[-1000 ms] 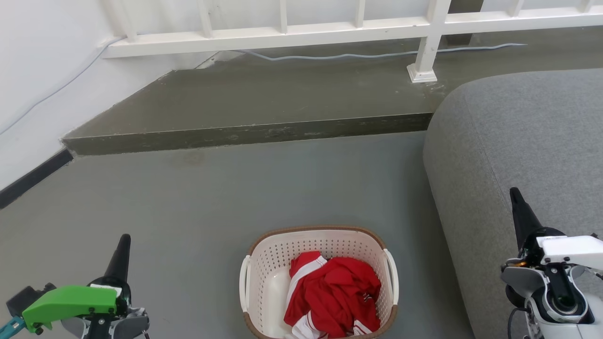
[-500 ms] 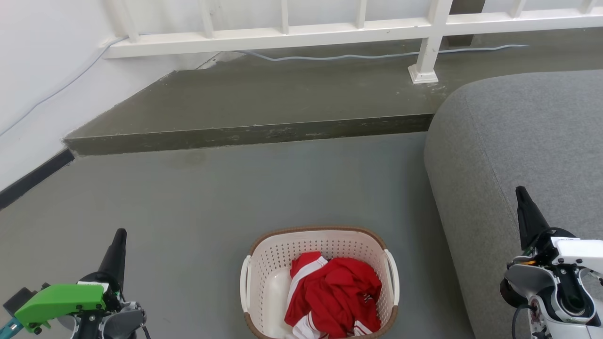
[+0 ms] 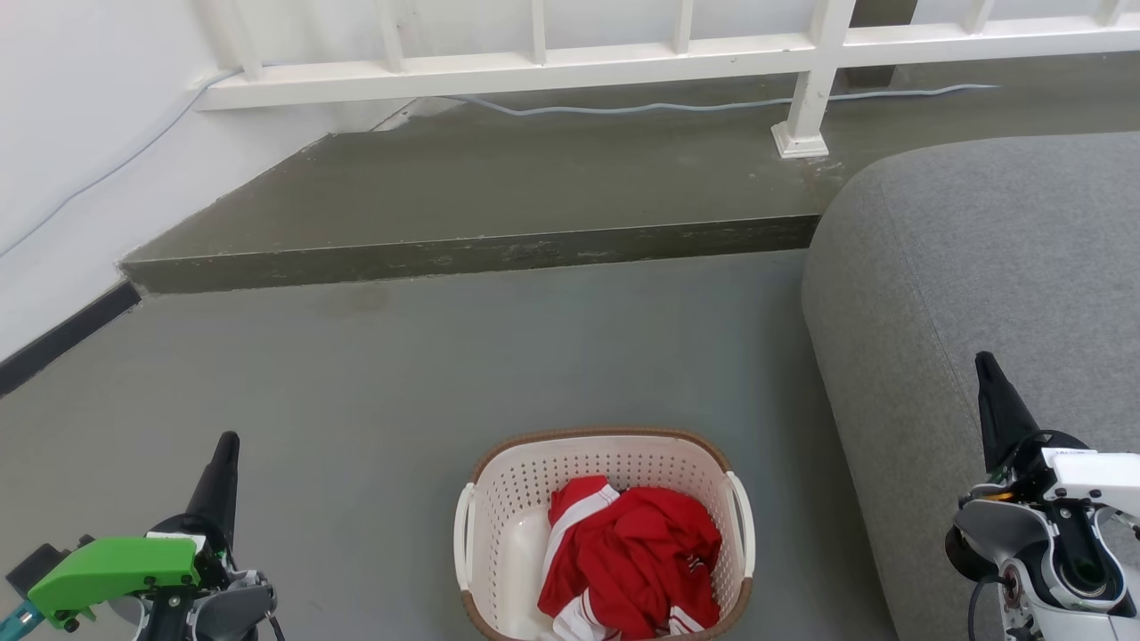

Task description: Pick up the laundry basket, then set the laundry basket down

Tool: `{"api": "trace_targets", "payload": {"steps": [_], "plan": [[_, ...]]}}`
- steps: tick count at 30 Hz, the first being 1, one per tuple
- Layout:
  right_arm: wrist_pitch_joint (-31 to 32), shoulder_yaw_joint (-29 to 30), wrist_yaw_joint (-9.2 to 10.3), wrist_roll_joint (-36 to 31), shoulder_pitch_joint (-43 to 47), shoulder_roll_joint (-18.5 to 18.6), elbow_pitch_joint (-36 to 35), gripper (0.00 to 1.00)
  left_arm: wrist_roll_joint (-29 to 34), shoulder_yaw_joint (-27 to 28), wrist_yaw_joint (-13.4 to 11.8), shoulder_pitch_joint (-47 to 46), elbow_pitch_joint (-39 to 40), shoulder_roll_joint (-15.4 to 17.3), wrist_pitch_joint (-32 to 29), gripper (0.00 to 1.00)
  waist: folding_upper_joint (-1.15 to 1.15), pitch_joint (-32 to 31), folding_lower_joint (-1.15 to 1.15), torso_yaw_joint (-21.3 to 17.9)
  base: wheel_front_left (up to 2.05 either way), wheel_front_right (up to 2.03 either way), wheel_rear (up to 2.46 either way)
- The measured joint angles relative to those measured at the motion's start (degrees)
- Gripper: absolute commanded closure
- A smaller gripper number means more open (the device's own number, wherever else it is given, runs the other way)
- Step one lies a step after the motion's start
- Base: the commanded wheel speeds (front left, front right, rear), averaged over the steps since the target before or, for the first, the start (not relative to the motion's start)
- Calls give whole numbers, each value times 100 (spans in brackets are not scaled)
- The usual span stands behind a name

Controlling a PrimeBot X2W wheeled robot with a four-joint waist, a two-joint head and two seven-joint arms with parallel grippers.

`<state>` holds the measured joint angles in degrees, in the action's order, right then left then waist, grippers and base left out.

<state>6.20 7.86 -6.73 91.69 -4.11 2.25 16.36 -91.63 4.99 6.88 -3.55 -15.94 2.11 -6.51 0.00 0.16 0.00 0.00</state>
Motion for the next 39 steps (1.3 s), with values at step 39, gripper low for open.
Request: {"api": "trace_targets", "payload": {"steps": [39], "plan": [[0,-1,0,1,0,0,-20,100,-5,-1,0,0,4,-1,0,100,0,1,0,0,0,0,0]]}}
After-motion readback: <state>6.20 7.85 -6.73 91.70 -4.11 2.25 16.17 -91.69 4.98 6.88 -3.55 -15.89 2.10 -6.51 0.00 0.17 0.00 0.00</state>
